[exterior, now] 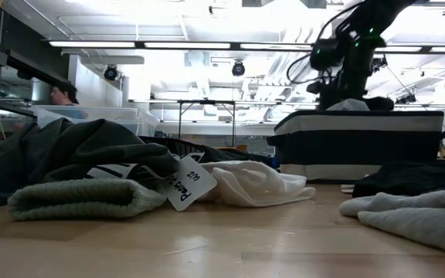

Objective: Pick & Place Cloths
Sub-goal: Put the white dress into the blue bin

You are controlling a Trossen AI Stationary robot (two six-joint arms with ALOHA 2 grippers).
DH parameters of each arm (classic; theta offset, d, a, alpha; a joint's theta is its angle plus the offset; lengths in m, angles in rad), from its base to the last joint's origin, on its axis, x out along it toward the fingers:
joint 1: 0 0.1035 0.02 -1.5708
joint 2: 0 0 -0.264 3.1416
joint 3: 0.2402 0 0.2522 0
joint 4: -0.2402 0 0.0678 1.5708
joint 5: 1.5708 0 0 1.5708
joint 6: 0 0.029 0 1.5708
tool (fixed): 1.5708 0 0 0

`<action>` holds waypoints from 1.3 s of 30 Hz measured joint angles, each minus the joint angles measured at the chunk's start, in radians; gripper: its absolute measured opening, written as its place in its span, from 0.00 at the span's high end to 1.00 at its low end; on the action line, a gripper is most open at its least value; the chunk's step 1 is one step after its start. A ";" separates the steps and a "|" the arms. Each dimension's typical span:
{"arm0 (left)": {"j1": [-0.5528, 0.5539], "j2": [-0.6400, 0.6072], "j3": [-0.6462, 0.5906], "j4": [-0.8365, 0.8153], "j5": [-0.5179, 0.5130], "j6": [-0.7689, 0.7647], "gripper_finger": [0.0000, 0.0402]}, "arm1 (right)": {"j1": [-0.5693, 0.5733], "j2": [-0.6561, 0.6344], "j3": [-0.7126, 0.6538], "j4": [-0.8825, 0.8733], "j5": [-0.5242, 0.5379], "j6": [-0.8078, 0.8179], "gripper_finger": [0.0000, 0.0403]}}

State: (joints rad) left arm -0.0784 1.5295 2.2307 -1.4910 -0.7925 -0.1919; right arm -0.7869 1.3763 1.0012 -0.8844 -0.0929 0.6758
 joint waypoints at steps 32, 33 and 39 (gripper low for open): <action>0.000 0.000 0.000 0.000 -0.001 0.000 0.16 | -0.001 -0.114 -0.004 0.175 0.181 0.001 0.97; 0.000 0.000 0.000 0.000 0.000 0.000 0.16 | -0.001 -0.096 -0.006 0.169 0.191 0.005 0.98; 0.000 0.000 0.000 0.000 0.000 -0.009 0.16 | -0.001 0.025 -0.021 0.141 0.190 0.004 0.99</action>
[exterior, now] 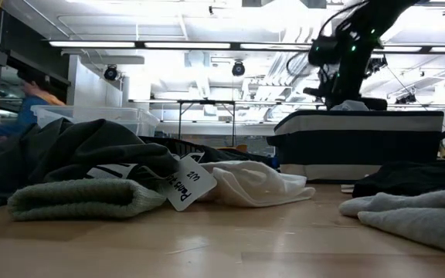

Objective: Pick & Place Cloths
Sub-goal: Put the white dress into the blue bin, then put the gray underwear into the transparent bin

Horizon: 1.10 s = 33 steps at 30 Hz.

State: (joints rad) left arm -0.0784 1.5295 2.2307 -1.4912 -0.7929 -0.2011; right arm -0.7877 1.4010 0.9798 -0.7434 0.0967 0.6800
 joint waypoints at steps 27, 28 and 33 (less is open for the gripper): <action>0.000 -0.006 0.000 -0.080 0.028 -0.066 0.16 | 0.002 -0.193 -0.002 -0.065 -0.099 -0.059 0.84; 0.000 -0.009 0.000 -0.080 0.032 -0.066 0.16 | 0.002 -0.211 -0.002 -0.067 -0.104 -0.064 0.80; 0.000 -0.016 0.000 -0.080 0.068 -0.068 0.16 | 0.002 -0.299 -0.002 -0.067 -0.155 -0.100 0.61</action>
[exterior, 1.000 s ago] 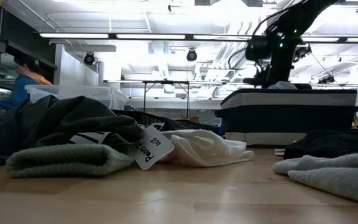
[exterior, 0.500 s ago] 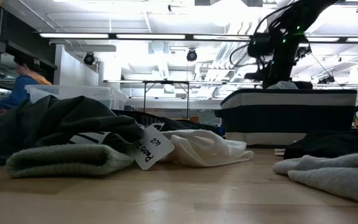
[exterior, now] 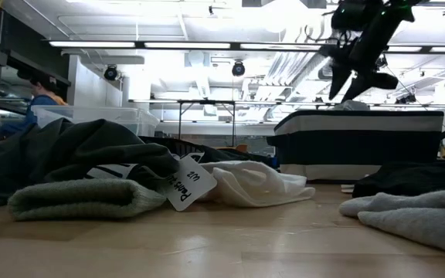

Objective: Pick & Place Cloths
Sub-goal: Put the gray underwear into the transparent bin

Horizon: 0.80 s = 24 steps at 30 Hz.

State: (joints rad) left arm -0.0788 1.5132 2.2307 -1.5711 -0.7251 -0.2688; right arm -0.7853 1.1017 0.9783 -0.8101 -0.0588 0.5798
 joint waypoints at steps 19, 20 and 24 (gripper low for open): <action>0.000 -0.018 -0.157 0.000 0.203 -0.054 0.16 | 0.190 -0.320 0.000 0.006 0.046 -0.078 0.45; 0.000 -0.020 -0.188 0.000 0.225 -0.055 0.16 | 0.205 -0.330 0.000 0.006 0.052 -0.079 0.45; -0.002 -0.018 -0.329 0.008 0.351 -0.054 0.16 | 0.253 -0.358 0.000 0.006 0.054 -0.111 0.45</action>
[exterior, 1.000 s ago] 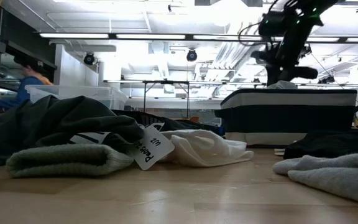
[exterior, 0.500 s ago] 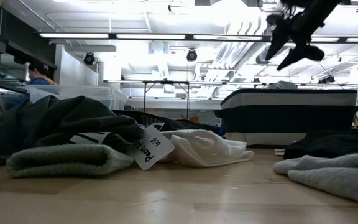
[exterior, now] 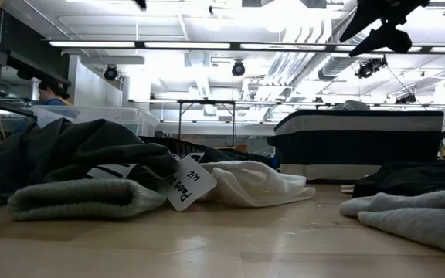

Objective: Pick & Place Cloths
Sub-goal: Put the gray underwear into the transparent bin

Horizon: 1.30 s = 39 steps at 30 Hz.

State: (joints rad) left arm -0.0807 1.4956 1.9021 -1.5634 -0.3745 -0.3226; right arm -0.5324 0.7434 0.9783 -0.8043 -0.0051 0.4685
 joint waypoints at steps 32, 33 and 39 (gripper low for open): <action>-0.025 0.008 -0.735 0.746 0.373 0.218 0.16 | 0.212 -0.100 0.000 -0.172 -0.157 -0.182 0.45; -0.025 0.008 -0.746 0.760 0.369 0.218 0.16 | 0.215 -0.101 0.000 -0.172 -0.154 -0.182 0.45; -0.025 0.008 -0.803 0.758 0.366 0.230 0.16 | 0.219 -0.100 0.000 -0.172 -0.151 -0.182 0.45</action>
State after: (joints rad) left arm -0.1055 1.5036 1.0988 -0.8050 -0.0087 -0.0922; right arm -0.3130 0.6430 0.9787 -0.9768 -0.1562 0.2867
